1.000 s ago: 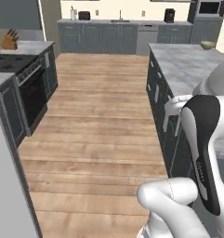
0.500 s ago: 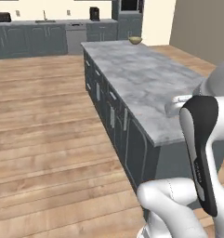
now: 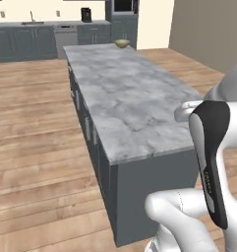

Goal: There is a bowl on the dining counter. Grab a lemon wedge from the fridge and place it in the bowl. Then get the liquor bottle and glass cup from the cabinet and place them next to the bowl.

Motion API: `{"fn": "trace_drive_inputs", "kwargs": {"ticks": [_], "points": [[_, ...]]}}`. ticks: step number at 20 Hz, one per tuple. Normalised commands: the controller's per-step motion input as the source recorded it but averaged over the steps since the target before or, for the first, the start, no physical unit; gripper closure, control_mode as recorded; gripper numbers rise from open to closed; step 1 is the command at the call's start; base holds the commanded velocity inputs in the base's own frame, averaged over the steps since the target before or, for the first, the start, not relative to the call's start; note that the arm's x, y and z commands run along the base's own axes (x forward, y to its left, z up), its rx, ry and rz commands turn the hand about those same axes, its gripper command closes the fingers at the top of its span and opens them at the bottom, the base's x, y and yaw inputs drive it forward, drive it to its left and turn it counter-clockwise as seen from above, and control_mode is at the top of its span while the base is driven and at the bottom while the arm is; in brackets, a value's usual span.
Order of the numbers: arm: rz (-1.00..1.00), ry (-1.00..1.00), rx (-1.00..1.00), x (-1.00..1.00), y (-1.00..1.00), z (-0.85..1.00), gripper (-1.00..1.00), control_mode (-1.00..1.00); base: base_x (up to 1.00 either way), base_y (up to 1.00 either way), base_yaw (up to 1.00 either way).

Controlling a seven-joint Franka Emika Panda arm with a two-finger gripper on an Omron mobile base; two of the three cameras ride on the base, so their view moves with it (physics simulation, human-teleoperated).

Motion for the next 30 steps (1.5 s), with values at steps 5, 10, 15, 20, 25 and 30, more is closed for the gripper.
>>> {"fn": "trace_drive_inputs", "kwargs": {"ticks": [5, 10, 15, 20, 25, 30], "points": [[0.0, 0.0, 0.0, 0.0, 0.0, 0.0, 1.0, 1.0, 0.11, -1.0, 0.0], [0.0, 0.0, 0.0, 0.0, 0.0, 0.0, 1.0, 1.0, 0.22, -1.0, 0.0], [0.0, 0.0, 0.0, 0.0, 0.0, 0.0, 1.0, 1.0, 0.33, -1.0, 0.0], [0.0, 0.0, 0.0, 0.0, 0.0, 0.0, 1.0, 1.0, 0.43, -1.0, 0.0], [0.0, 0.0, 0.0, 0.0, 0.0, 0.0, 1.0, 1.0, 0.56, -1.0, 0.0], [0.0, 0.0, 0.0, 0.0, 0.0, 0.0, 1.0, 1.0, 0.85, -1.0, 0.0]]}}
